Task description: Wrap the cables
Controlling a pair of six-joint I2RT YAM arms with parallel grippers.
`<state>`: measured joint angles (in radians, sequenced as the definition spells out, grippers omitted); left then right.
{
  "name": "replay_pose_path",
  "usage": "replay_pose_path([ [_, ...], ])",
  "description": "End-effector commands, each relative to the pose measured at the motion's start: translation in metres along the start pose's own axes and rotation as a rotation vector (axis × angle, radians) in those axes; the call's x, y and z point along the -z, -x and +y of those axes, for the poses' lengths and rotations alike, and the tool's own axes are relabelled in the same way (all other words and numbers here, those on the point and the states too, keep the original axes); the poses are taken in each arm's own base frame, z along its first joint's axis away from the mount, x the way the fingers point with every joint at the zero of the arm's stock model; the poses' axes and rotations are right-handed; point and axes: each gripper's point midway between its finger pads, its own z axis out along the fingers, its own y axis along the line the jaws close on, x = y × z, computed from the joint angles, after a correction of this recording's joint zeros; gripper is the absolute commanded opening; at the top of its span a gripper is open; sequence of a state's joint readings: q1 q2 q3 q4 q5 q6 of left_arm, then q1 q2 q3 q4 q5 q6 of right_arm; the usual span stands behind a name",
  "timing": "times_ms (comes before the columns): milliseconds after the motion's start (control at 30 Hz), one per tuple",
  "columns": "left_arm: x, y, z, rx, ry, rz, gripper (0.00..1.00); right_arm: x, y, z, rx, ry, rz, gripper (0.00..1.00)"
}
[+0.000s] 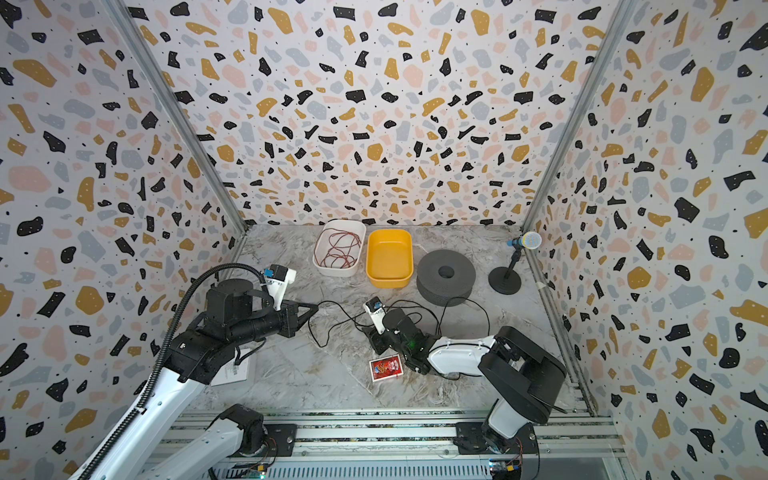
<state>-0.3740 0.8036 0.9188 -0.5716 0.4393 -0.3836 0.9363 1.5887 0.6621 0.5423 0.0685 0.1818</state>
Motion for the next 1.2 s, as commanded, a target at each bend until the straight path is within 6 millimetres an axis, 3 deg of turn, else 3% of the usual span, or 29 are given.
replay_pose_path([
  [0, 0.011, 0.006, 0.009, -0.016, 0.084, -0.023, 0.12, 0.007, 0.046, -0.006, 0.014, -0.061, -0.119, 0.25],
  [67, 0.012, 0.006, 0.016, -0.017, 0.128, -0.024, 0.27, 0.014, 0.047, -0.016, 0.023, -0.113, -0.117, 0.09],
  [133, 0.013, 0.005, 0.019, -0.019, 0.144, -0.023, 0.49, 0.022, 0.050, -0.022, 0.042, -0.149, -0.126, 0.00],
  [233, 0.016, 0.004, 0.022, -0.032, 0.168, -0.019, 0.74, 0.033, 0.057, -0.028, 0.091, -0.182, -0.130, 0.00],
  [333, 0.020, 0.005, 0.027, -0.051, 0.202, -0.032, 0.84, 0.041, 0.066, -0.031, 0.127, -0.211, -0.118, 0.00],
  [467, 0.021, 0.007, 0.024, -0.080, 0.193, -0.033, 0.85, 0.054, 0.078, -0.030, 0.161, -0.211, -0.121, 0.00],
  [567, 0.030, 0.016, 0.025, -0.110, 0.228, -0.076, 0.85, 0.062, 0.087, -0.041, 0.140, -0.275, -0.098, 0.00],
  [700, 0.035, 0.035, 0.002, -0.116, 0.132, -0.148, 0.81, 0.079, 0.099, -0.054, 0.164, -0.364, -0.158, 0.00],
  [867, 0.026, 0.042, -0.032, -0.077, -0.076, -0.144, 0.80, 0.102, 0.114, -0.054, 0.215, -0.375, -0.325, 0.00],
  [1033, 0.011, 0.041, -0.047, -0.020, -0.218, -0.134, 0.74, 0.118, 0.126, -0.052, 0.282, -0.400, -0.462, 0.00],
  [1167, -0.001, 0.037, -0.047, 0.008, -0.259, -0.101, 0.68, 0.126, 0.135, -0.048, 0.313, -0.414, -0.544, 0.00],
])
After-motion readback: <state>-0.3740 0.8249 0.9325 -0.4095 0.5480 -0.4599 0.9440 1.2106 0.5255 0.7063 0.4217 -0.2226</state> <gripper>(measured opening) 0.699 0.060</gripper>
